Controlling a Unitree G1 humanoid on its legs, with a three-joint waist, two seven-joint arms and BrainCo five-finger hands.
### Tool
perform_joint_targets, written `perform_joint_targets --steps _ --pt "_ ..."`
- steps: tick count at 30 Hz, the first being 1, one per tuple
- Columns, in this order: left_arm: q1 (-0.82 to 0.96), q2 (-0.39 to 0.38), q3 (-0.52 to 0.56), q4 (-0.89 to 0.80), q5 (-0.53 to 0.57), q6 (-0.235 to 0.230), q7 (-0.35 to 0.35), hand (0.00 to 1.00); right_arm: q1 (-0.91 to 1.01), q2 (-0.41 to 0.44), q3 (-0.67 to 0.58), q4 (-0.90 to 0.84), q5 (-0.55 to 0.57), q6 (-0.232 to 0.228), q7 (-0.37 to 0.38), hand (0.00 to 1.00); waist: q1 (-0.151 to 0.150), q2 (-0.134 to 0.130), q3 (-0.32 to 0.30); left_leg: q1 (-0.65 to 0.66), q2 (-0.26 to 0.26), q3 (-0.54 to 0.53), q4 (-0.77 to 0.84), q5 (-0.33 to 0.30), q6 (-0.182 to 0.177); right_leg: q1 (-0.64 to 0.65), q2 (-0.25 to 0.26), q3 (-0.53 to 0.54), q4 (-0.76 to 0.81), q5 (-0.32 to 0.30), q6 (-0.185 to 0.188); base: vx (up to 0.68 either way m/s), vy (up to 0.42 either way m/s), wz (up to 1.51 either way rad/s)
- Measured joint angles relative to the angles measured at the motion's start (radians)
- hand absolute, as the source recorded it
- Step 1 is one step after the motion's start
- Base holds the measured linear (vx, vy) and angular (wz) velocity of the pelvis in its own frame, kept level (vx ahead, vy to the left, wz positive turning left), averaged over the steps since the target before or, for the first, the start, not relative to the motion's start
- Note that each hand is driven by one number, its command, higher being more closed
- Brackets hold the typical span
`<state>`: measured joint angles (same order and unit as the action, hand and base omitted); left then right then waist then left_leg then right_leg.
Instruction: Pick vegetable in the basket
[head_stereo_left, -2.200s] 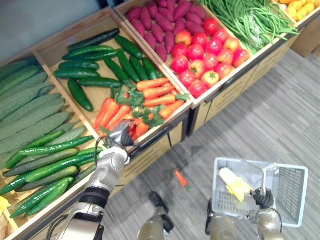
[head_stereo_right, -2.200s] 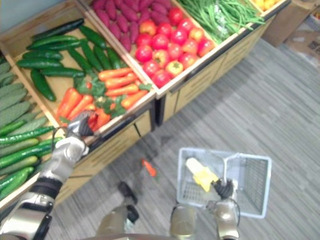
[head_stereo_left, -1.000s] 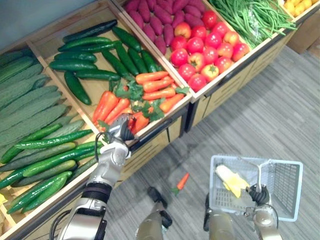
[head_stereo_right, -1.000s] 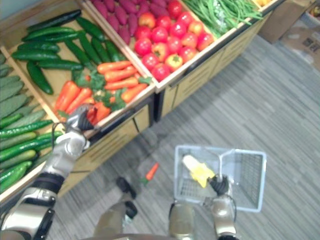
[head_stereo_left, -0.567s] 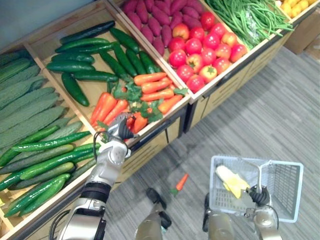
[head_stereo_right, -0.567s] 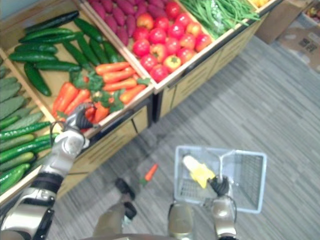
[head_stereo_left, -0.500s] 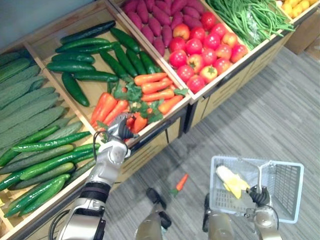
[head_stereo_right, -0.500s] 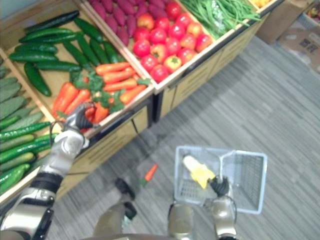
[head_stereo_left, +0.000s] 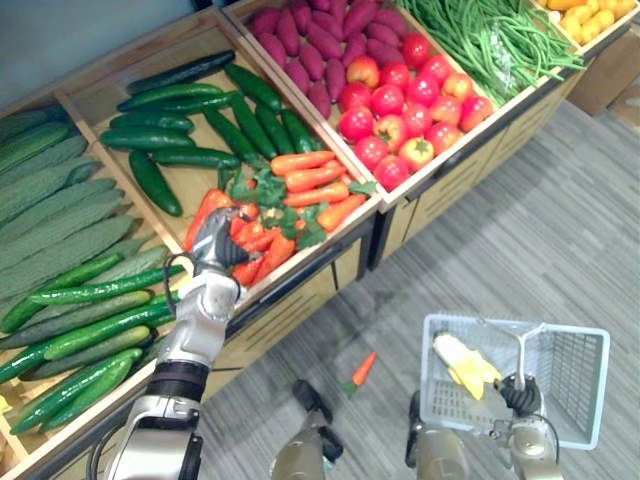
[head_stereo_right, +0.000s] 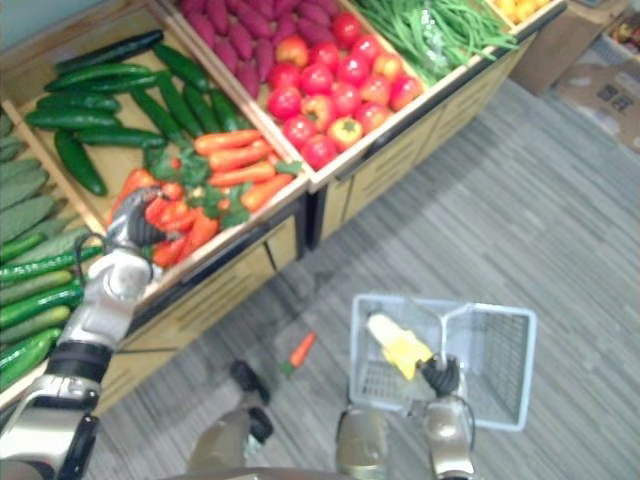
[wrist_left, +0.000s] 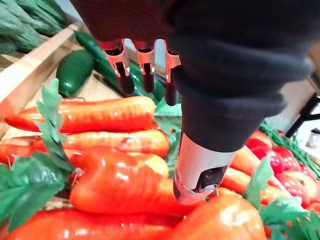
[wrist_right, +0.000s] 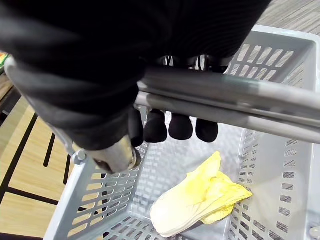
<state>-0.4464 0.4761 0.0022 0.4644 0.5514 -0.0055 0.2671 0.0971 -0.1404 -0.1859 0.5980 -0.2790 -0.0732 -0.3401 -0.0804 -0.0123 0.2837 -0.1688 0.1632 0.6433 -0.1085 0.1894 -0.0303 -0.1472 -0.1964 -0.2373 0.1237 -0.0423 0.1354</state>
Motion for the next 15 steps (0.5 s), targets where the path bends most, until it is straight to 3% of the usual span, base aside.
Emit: perform_joint_targets --steps 9,15 --pt "-0.002 -0.006 0.005 0.002 0.000 0.016 0.002 0.00 0.000 0.001 -0.001 -0.003 0.000 -0.001 -0.001 1.00 -0.001 0.000 0.000 -0.005 -0.001 0.000 0.000 0.004 0.005 -0.005 0.000 -0.001 0.000 0.000 0.000 -0.02 -0.059 0.00" --pt "-0.042 -0.062 0.015 0.067 -0.039 0.039 0.012 0.00 0.001 0.001 0.000 -0.011 -0.001 -0.002 -0.001 1.00 -0.003 0.000 -0.001 -0.025 0.000 0.002 0.000 0.004 0.006 -0.027 0.001 0.003 0.000 0.000 0.000 -0.03 -0.063 -0.01"
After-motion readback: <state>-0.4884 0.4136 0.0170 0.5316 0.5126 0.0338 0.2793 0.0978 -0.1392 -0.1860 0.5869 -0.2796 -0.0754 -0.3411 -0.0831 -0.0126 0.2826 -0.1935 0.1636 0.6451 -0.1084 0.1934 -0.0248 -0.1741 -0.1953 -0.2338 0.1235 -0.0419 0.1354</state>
